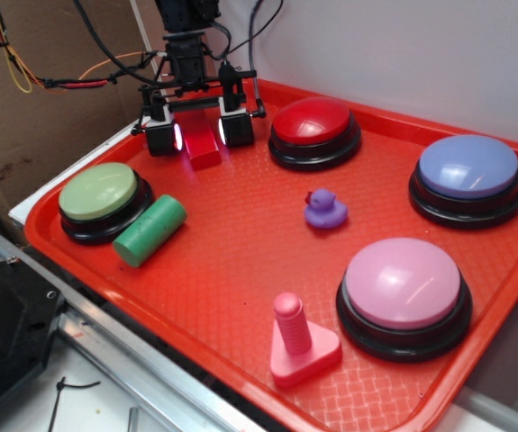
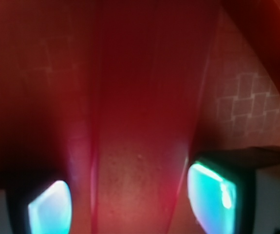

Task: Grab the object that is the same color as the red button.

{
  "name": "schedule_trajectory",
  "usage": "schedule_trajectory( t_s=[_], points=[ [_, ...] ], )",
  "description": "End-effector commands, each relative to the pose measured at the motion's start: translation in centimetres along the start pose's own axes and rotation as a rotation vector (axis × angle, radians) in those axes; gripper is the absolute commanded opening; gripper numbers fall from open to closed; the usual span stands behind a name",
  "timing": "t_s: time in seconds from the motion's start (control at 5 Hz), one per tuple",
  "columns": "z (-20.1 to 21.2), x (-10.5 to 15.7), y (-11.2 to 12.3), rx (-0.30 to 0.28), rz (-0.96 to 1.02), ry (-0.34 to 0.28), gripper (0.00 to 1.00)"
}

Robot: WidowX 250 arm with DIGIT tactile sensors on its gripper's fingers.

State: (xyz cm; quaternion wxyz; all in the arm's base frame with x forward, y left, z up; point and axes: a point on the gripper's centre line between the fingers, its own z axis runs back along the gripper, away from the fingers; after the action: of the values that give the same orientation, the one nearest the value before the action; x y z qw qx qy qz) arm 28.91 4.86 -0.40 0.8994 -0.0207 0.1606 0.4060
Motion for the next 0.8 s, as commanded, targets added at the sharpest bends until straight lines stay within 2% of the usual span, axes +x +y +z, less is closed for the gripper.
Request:
schedule_trajectory(
  t_s=[0.0, 0.2, 0.4, 0.6],
  points=[
    [0.0, 0.0, 0.0, 0.0, 0.0, 0.0, 1.0],
    [1.5, -0.3, 0.5, -0.023, -0.002, -0.036, 0.0],
    [3.1, -0.6, 0.6, -0.035, -0.01, -0.067, 0.0],
    [3.2, -0.6, 0.7, -0.024, -0.005, -0.071, 0.0]
  ],
)
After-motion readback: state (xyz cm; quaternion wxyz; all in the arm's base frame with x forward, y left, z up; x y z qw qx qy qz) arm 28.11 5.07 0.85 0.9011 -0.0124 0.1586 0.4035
